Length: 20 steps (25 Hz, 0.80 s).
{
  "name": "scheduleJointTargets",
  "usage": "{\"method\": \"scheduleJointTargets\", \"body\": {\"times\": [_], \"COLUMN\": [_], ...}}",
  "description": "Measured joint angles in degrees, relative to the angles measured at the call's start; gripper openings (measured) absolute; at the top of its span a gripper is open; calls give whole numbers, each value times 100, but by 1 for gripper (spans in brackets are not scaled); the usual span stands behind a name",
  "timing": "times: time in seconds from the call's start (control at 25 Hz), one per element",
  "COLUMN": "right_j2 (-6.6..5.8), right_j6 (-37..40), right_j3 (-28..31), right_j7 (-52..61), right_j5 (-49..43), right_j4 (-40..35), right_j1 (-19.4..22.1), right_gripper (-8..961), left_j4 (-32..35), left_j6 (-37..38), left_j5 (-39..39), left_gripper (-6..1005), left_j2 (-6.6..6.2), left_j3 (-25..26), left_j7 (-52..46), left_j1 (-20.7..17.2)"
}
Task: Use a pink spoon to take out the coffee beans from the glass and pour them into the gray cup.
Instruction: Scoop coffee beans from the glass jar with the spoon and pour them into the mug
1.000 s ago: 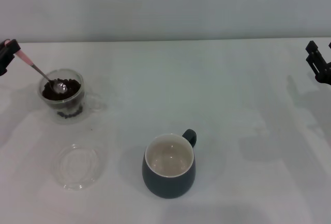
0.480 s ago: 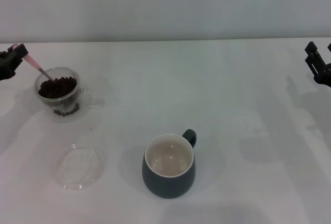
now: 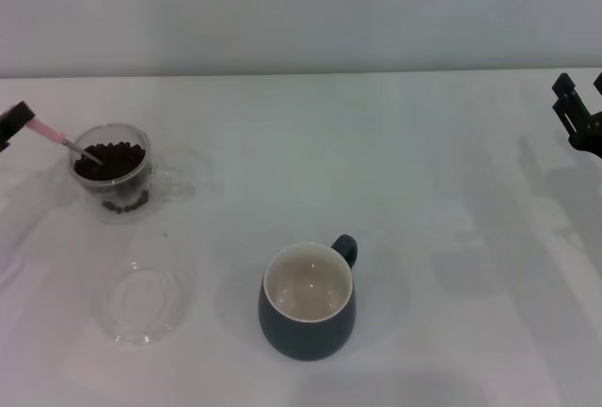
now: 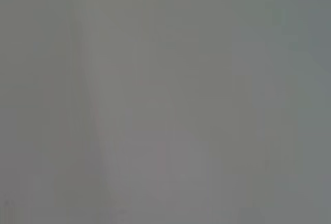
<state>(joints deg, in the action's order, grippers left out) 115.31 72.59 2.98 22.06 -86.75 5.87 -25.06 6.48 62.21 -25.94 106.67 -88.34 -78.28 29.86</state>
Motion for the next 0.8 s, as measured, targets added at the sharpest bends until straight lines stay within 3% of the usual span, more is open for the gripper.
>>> {"method": "scheduleJointTargets", "body": {"times": [0.8], "right_j2": [8], "right_j6": [54], "right_j3": [-9], "right_j7": [0], "right_j5": [-25], "right_j4": [3], "right_j1": [-60], "right_gripper": [613], "left_j4": [139], "left_j6": [184], "left_j5": [9], "left_gripper": [152], "left_j2": [-10], "left_j3": [470], "left_j7": [-838], "left_j1": [-494]}}
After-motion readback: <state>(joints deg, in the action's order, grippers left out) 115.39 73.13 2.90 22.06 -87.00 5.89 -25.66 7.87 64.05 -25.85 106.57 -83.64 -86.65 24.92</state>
